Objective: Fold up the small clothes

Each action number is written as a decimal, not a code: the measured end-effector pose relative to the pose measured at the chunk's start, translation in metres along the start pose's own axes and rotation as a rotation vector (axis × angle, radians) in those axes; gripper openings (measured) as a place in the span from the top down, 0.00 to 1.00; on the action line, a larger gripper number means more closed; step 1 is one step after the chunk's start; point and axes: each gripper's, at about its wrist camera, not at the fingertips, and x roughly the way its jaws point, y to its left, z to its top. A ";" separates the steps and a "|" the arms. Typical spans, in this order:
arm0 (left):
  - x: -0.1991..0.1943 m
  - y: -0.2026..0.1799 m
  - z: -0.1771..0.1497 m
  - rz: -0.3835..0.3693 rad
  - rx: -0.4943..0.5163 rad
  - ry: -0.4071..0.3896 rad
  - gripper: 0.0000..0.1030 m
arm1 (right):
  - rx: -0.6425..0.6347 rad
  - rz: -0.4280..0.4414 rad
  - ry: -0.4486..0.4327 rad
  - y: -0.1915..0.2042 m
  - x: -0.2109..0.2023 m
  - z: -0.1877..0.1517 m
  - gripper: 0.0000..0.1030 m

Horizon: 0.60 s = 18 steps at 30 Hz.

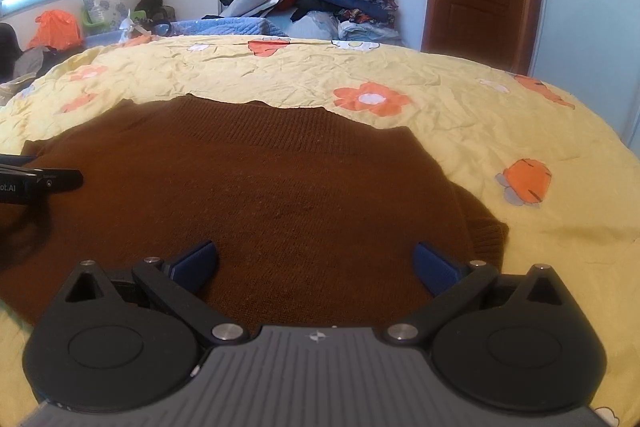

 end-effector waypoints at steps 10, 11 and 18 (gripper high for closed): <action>-0.083 0.057 -0.039 -0.057 -0.459 -0.016 0.01 | 0.010 -0.001 -0.006 0.001 -0.004 -0.002 0.00; -0.088 0.068 -0.047 -0.090 -0.543 0.010 0.01 | 0.011 0.000 -0.006 0.001 -0.004 -0.002 0.00; -0.081 0.094 -0.054 -0.257 -0.830 0.040 0.08 | 0.013 0.000 -0.007 0.001 -0.004 -0.002 0.00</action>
